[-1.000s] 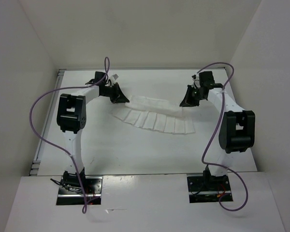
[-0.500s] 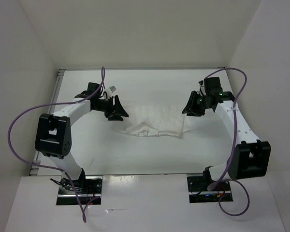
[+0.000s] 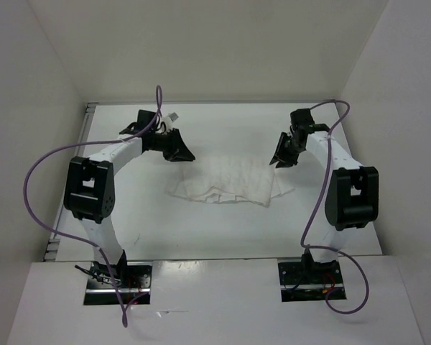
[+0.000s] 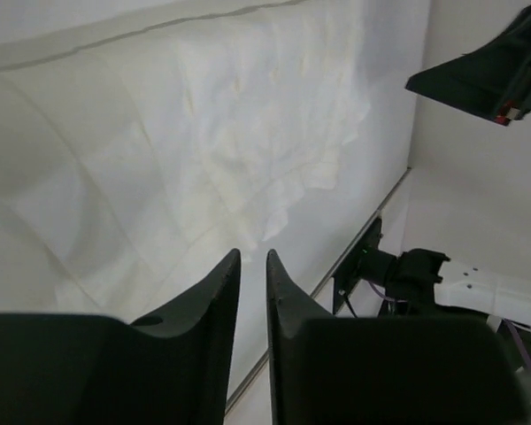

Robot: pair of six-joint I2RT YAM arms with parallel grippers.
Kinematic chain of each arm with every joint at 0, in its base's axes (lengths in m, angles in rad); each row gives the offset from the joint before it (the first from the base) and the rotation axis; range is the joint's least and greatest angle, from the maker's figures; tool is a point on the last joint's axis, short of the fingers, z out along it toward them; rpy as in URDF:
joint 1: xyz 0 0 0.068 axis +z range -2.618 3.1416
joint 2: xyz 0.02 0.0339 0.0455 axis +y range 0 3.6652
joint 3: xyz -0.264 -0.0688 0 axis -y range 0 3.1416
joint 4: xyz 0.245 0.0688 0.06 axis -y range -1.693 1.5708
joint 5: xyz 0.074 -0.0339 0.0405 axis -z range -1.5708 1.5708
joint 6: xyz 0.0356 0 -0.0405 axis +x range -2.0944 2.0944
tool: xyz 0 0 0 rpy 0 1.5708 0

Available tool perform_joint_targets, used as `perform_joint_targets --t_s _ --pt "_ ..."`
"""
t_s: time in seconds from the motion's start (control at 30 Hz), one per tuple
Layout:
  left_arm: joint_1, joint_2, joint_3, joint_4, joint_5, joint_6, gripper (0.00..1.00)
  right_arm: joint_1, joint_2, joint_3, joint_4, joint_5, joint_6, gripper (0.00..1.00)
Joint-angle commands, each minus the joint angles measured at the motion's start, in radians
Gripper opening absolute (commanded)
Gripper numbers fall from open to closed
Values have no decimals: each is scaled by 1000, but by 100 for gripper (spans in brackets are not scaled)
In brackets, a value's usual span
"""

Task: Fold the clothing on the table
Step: Fold the skirt

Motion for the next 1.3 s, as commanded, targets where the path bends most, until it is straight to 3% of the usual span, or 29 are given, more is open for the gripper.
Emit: perform_joint_targets --t_s 0.0,0.3,0.7,0.8,0.87,0.9,1.03,1.27 --pt "-29 71 23 13 -66 -14 23 0 51 31 78 74 29 35" --pt "-39 83 -161 46 -109 -14 20 -18 151 19 113 114 29 38" --pt "-39 137 -204 27 -127 17 17 -27 219 -42 175 70 65 42" --pt "-39 137 -195 17 -127 17 17 -27 240 -52 193 48 66 38" --pt "-39 146 -195 17 -127 17 17 -27 250 -52 193 48 66 31" --pt "-39 146 -195 17 -127 17 17 -27 260 -61 204 48 66 19" --pt "-39 146 -195 17 -127 26 16 -27 231 -61 213 59 75 2" --pt "-39 137 -195 -1 -137 35 16 -36 145 4 146 111 66 0"
